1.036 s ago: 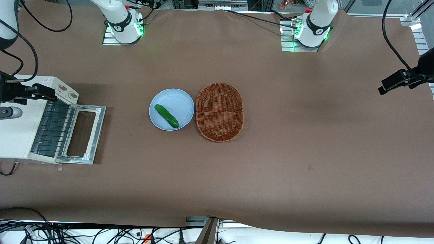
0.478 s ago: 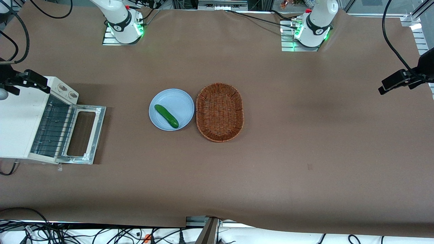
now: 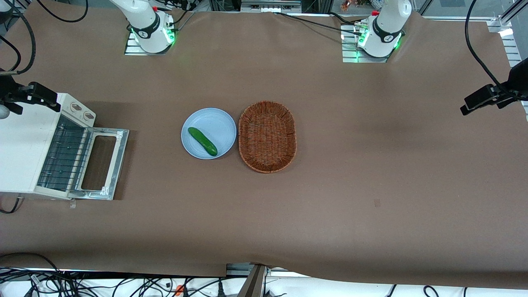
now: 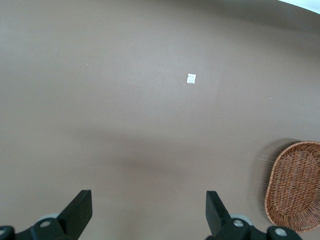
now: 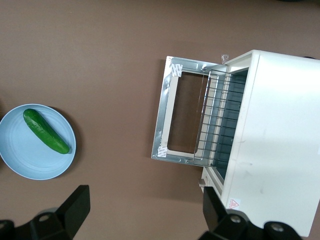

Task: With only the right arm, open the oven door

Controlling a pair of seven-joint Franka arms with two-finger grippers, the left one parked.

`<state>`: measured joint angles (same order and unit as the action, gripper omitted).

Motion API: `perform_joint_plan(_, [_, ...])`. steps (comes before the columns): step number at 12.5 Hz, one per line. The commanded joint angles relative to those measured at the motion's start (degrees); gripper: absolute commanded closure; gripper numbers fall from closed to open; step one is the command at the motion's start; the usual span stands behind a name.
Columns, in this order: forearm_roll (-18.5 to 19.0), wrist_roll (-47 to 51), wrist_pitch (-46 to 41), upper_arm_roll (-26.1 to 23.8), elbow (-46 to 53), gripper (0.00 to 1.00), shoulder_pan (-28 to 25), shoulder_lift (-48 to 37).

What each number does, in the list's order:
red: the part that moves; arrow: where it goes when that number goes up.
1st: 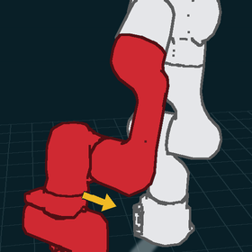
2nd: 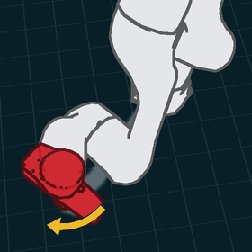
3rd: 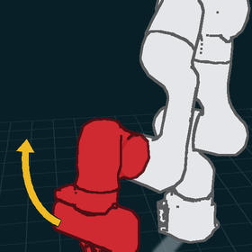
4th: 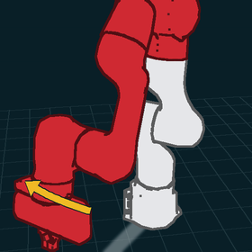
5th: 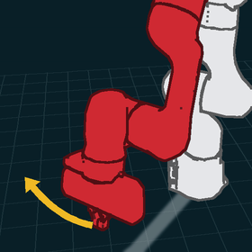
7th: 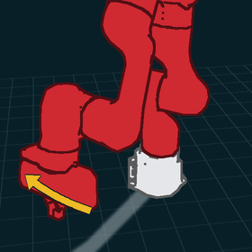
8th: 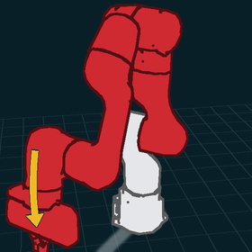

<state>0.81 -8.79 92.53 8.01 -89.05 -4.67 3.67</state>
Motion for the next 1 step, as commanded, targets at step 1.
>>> perform_joint_plan(1, [0.7, -0.4, -1.3, -0.4, 0.3, 0.0, 0.1, -0.8])
